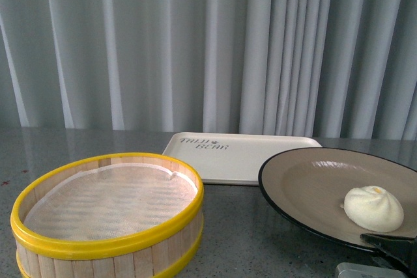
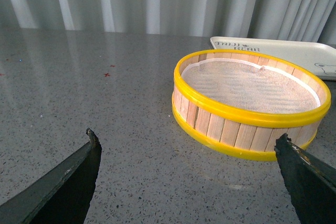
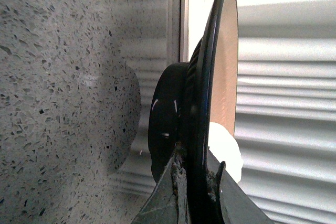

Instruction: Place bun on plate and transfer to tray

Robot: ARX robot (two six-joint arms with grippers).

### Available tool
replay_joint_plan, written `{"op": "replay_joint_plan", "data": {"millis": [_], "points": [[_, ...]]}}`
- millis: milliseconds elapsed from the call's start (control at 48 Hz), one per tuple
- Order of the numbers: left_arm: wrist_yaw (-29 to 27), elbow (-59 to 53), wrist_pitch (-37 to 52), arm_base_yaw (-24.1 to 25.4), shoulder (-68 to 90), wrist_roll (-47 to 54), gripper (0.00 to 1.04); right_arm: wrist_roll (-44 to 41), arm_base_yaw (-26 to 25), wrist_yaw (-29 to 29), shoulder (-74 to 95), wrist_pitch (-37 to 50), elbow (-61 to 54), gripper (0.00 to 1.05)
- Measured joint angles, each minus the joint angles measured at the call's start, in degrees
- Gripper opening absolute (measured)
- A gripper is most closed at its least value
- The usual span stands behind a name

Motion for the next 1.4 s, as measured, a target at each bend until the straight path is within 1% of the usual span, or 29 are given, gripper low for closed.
{"op": "replay_joint_plan", "data": {"millis": [104,167,229,312,479,604,688,792,896,1146,1396], "points": [[0.0,0.0,0.0,0.0,0.0,0.0,0.98,-0.7,0.0,-1.2,-1.6,-2.2,0.0,0.03],[0.0,0.0,0.0,0.0,0.0,0.0,0.98,-0.1,0.1,-2.3,-5.0,-8.0,0.4,0.03],[0.0,0.0,0.0,0.0,0.0,0.0,0.98,0.7,-0.9,-4.8,-8.9,-15.3,3.3,0.03],[0.0,0.0,0.0,0.0,0.0,0.0,0.98,0.7,-2.7,-7.8,-11.1,-21.2,7.7,0.03],[0.0,0.0,0.0,0.0,0.0,0.0,0.98,-2.2,-8.8,-14.4,-11.0,-31.4,17.9,0.03],[0.0,0.0,0.0,0.0,0.0,0.0,0.98,-4.9,-14.1,-18.9,-6.6,-36.5,25.0,0.03],[0.0,0.0,0.0,0.0,0.0,0.0,0.98,-7.3,-17.6,-21.2,-0.6,-38.0,31.6,0.03],[0.0,0.0,0.0,0.0,0.0,0.0,0.98,-8.3,-19.2,-22.4,5.9,-38.0,38.3,0.03],[0.0,0.0,0.0,0.0,0.0,0.0,0.98,-7.8,-18.9,-23.9,11.2,-36.6,43.1,0.03],[0.0,0.0,0.0,0.0,0.0,0.0,0.98,-5.4,-17.4,-26.6,18.1,-35.3,47.8,0.03],[0.0,0.0,0.0,0.0,0.0,0.0,0.98,-3.8,-16.7,-27.1,23.2,-34.7,51.6,0.03]]}}
